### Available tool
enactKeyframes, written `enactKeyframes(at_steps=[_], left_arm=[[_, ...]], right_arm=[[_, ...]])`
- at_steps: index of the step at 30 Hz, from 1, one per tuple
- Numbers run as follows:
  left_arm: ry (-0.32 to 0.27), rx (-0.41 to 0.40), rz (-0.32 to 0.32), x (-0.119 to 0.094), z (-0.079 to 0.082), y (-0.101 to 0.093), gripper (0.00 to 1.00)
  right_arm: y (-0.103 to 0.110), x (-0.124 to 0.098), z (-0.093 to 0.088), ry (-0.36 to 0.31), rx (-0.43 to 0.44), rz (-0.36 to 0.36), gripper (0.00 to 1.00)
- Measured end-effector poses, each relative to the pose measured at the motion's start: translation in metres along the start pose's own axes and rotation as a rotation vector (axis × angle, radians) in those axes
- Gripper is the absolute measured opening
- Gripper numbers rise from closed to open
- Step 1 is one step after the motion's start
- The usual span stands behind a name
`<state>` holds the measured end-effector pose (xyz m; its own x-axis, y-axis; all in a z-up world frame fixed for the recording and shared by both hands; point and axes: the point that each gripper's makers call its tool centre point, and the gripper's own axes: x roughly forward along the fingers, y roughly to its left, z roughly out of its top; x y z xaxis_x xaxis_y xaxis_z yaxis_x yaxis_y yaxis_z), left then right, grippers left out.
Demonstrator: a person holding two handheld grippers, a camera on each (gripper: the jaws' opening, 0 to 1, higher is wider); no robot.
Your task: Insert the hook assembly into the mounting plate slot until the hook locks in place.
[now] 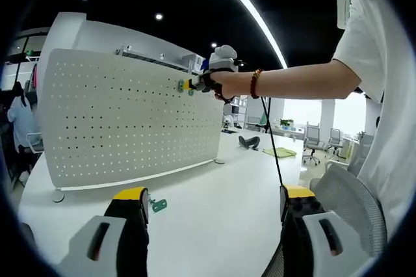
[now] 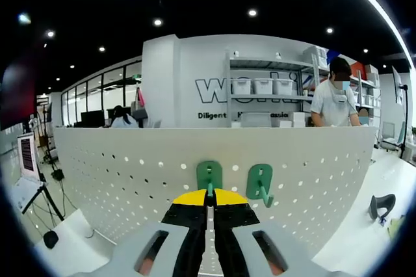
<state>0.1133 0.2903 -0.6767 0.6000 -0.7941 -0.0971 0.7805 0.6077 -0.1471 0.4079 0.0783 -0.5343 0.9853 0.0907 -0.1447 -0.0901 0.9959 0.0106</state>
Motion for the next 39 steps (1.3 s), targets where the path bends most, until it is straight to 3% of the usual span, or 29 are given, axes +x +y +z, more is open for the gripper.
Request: enactKeyframes(at_steps=[12,20,24,39], left_arm=[[-0.002,0.001,0.017,-0.004,0.001,0.005,0.86],[-0.003,-0.010,0.022,-0.005,0.000,0.004,0.86],[0.000,-0.001,0.013,-0.002,0.000,0.000,0.86],[-0.007,-0.003,0.024,-0.001,0.009,-0.007,0.86]], right_arm=[[0.002,0.001,-0.004,0.013,0.011,-0.078,0.01],[0.003,-0.002,-0.004,0.021,-0.015,-0.051,0.02],[0.006,0.000,-0.005,0.032,-0.074,-0.028,0.02],[0.005,-0.008,-0.016,0.065,-0.057,0.014,0.12]])
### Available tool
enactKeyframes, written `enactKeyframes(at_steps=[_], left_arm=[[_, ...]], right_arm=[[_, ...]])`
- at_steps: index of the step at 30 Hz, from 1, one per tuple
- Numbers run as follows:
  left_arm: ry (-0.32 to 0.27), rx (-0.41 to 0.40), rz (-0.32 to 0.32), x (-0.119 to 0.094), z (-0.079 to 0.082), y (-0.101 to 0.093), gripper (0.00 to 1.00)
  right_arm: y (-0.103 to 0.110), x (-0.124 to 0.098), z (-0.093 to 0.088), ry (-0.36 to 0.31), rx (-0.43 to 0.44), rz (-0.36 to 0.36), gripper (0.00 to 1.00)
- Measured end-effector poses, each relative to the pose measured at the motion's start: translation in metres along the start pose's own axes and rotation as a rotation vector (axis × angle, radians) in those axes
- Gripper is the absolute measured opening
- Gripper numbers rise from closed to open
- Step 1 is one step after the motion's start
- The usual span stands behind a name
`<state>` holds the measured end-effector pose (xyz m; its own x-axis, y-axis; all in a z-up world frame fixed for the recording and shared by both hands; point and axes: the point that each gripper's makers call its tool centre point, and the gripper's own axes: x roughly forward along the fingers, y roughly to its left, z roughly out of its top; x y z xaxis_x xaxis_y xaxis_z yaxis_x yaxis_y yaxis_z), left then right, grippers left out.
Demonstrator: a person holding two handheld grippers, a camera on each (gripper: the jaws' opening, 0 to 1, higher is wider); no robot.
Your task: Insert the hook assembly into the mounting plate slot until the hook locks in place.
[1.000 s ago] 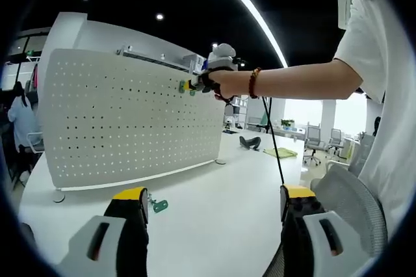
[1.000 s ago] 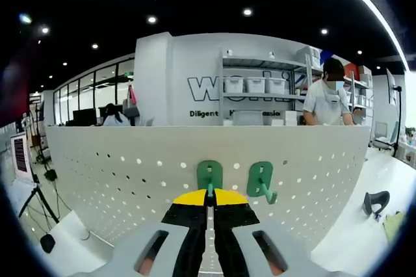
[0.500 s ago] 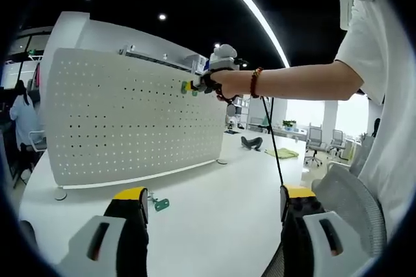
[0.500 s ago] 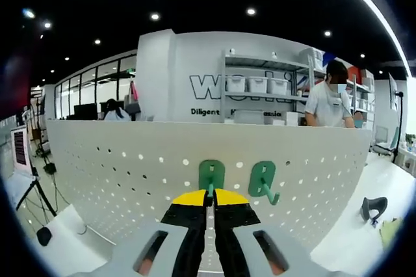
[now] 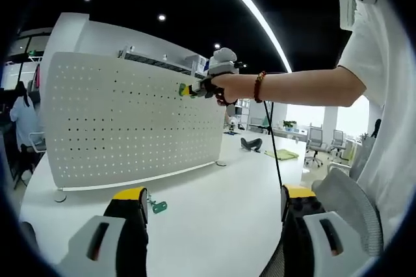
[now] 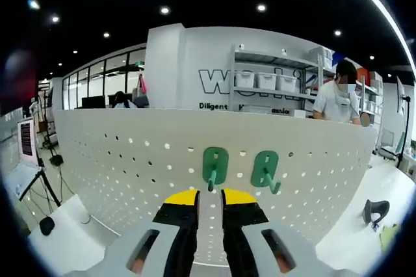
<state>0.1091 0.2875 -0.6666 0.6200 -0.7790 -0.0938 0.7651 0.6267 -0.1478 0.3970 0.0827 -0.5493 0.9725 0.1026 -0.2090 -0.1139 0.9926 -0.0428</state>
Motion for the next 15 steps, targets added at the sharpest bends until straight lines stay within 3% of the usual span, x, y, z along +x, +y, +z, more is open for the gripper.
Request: enactKeyframes(at_steps=[15], left_arm=[[0.006,0.031,-0.005,0.007,0.013,-0.012,0.86]], right_arm=[[0.007,-0.019,-0.014,-0.013,0.026,0.061,0.14]])
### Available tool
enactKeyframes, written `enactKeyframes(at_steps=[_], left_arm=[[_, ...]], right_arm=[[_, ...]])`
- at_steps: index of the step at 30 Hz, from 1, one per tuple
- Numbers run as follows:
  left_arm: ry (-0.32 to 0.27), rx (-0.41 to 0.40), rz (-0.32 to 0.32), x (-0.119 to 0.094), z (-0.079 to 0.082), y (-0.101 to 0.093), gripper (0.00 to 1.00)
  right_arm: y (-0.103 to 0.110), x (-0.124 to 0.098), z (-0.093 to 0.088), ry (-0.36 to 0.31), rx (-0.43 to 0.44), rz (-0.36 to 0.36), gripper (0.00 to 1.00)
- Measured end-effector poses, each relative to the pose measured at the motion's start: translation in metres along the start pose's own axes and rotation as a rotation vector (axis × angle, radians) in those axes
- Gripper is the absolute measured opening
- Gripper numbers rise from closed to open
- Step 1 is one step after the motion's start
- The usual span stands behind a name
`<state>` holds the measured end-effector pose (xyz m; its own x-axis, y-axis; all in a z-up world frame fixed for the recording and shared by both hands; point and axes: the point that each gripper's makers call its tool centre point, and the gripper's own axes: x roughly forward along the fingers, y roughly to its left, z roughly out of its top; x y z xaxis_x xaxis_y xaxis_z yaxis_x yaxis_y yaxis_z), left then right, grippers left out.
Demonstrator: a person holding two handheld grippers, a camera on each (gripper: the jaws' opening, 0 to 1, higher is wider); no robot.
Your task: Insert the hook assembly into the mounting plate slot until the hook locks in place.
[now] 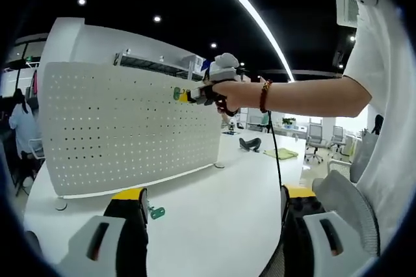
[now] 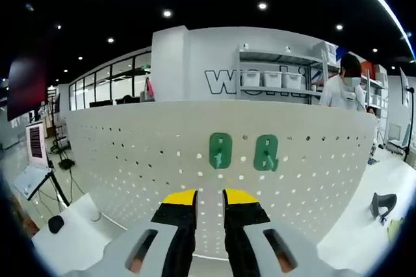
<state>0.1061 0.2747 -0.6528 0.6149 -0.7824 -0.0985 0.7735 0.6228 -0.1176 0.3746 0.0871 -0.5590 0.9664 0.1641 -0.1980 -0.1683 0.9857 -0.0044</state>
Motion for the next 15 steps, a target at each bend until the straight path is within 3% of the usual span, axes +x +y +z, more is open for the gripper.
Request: enactKeyframes(at_steps=[11,15], left_arm=[[-0.007,0.022,-0.002,0.006,0.012,-0.012,0.86],[-0.010,0.019,-0.001,0.004,0.012,-0.014,0.85]], right_arm=[[0.016,-0.022,-0.011,-0.014,0.023,0.063,0.14],[0.027,-0.027,-0.023,-0.005,0.024,0.089,0.14]])
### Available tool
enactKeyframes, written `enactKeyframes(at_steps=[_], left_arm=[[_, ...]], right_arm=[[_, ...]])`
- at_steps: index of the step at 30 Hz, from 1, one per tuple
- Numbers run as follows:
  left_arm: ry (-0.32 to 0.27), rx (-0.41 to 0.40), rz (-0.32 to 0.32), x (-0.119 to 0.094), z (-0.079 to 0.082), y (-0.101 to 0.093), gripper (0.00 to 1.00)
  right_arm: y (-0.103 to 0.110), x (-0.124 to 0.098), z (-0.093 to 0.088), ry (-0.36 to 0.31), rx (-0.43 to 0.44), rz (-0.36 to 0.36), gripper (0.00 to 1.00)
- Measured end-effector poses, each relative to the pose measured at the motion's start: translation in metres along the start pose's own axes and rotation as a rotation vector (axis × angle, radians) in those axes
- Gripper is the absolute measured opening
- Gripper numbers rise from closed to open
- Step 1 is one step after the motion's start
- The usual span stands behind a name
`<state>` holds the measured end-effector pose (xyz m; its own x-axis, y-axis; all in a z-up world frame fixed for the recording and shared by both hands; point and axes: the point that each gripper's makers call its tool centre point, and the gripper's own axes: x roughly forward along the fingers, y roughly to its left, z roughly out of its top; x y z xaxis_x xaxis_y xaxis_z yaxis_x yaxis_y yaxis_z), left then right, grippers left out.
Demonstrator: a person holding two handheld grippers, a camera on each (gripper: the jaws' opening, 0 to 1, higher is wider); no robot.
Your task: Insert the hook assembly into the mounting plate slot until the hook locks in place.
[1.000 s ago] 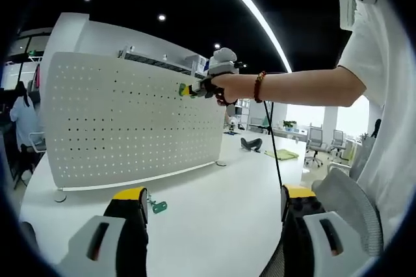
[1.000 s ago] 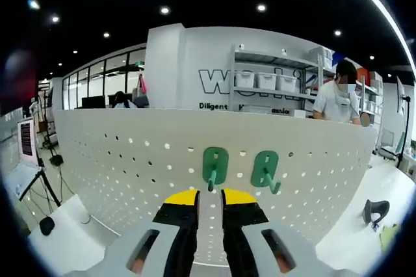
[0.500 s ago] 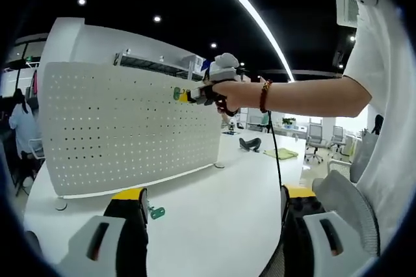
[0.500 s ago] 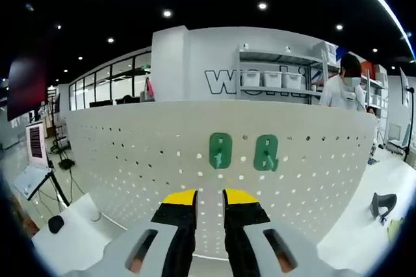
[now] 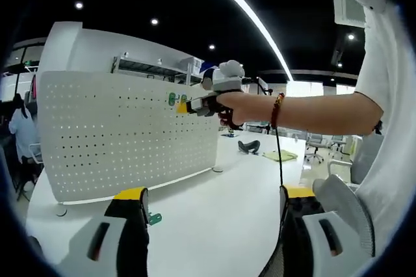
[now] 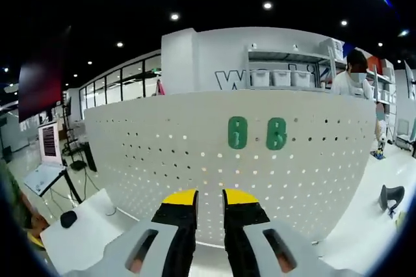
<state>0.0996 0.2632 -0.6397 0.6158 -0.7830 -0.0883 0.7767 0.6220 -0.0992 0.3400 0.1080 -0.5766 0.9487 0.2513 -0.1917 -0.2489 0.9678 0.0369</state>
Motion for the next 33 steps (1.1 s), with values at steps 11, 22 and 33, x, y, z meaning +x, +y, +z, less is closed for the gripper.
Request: enactKeyframes(at_steps=[11,22,33], left_arm=[[0.035,0.000,0.021,-0.007,-0.009,-0.006,0.85],[0.038,-0.006,0.046,-0.007,-0.008,-0.010,0.85],[0.060,-0.015,0.086,-0.010,-0.013,-0.012,0.85]], right_arm=[[0.015,-0.004,-0.032,0.048,0.016,0.068,0.13],[0.019,-0.005,-0.053,0.081,0.041,0.102,0.13],[0.025,0.001,-0.074,0.115,0.074,0.140,0.13]])
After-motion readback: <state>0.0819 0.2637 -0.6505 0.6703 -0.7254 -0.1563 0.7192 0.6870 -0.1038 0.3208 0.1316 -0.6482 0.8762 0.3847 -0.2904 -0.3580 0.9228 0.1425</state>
